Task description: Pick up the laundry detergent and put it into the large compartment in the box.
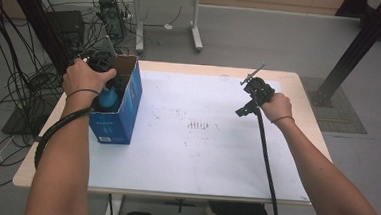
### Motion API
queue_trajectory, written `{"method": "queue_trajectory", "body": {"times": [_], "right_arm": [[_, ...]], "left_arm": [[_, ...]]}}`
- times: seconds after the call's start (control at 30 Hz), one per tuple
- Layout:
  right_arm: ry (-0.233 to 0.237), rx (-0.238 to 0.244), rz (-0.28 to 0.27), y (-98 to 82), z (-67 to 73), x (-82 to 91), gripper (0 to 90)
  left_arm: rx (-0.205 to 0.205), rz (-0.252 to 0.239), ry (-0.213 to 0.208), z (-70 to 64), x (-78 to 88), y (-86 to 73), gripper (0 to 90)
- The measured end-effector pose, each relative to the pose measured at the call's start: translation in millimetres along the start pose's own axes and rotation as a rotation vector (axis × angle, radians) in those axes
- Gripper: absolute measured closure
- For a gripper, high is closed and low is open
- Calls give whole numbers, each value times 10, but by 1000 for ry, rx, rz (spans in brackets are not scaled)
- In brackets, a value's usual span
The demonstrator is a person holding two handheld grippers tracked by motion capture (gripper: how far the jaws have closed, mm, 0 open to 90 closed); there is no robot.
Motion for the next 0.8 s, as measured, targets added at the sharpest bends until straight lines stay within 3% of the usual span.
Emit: {"method": "queue_trajectory", "body": {"times": [0.8], "right_arm": [[5, -2, -3, 0, 12, -3, 36]], "left_arm": [[5, 0, -1, 1, 1, -9, 378]]}}
Point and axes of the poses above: each handheld gripper's, and its own axes: x roughly backward along the jaws, y roughly out of its top, z roughly to its left, the point moved 9 cm from there along -x, roughly forward along the jaws
